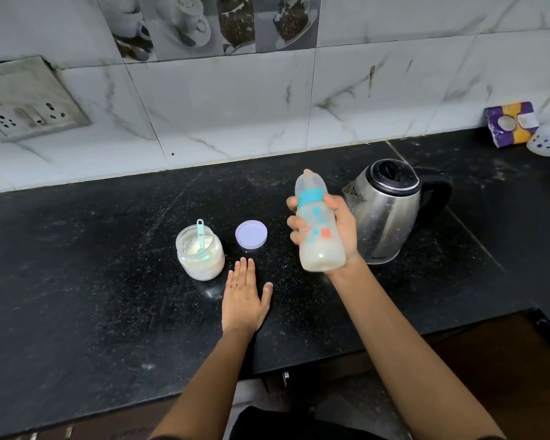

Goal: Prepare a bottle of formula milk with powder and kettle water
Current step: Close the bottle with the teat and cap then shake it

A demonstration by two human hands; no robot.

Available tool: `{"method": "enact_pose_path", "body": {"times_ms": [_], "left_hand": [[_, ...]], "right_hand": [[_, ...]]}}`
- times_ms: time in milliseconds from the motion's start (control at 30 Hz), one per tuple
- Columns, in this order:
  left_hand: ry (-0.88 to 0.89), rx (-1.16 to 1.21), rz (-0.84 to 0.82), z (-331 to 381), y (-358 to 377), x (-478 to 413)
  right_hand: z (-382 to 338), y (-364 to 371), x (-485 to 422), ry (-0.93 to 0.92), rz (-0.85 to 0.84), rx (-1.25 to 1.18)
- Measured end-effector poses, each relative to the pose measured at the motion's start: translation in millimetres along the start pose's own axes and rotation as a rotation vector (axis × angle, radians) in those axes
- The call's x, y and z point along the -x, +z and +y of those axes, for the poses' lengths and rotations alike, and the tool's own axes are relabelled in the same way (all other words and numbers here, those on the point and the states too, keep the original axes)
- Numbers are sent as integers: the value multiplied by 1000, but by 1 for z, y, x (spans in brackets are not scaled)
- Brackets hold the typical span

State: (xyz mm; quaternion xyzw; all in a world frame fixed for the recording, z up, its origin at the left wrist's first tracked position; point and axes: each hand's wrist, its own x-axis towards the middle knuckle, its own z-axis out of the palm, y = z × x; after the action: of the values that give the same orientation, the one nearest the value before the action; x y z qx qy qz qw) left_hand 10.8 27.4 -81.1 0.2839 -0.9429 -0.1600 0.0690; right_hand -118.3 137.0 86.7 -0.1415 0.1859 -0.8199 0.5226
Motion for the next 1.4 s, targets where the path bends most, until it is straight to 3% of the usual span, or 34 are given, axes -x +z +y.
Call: {"method": "enact_pose_path", "body": {"times_ms": [100,233,400,567,667,733,833,967,1100,1267,1400], "left_hand": [[-2,5,-2,0,0,0],[1,4,0,0,0,0],[3,8,5,1,-2,0],[-2,10,-1,0,-1,1],[-2,5,-5,0,-1,1],[0,-2,-7,1,-2,1],[-5,-13,-3,1,-2,0],[-6,-29,-4,2,-2,1],[-6,-33,-9,2,-2,0],[-8,-15,-10,1,-2,0],[-5,-10,-6,1,-1,0]], "right_hand": [[-1,-9,-3,-22,93,-106],[9,-13,5,100,-120,-59],[14,-20,0,8,91,-175],[15,-17,-1,85,-1,-51],[17,-24,-9,49,133,-196],[21,-31,-9,108,77,-262],[25,-29,-6,131,23,-93],[25,-28,-13,39,200,-91],[23,-22,-10,89,74,-14],[24,-31,-10,27,158,-227],[25,-28,-4,56,139,-179]]}}
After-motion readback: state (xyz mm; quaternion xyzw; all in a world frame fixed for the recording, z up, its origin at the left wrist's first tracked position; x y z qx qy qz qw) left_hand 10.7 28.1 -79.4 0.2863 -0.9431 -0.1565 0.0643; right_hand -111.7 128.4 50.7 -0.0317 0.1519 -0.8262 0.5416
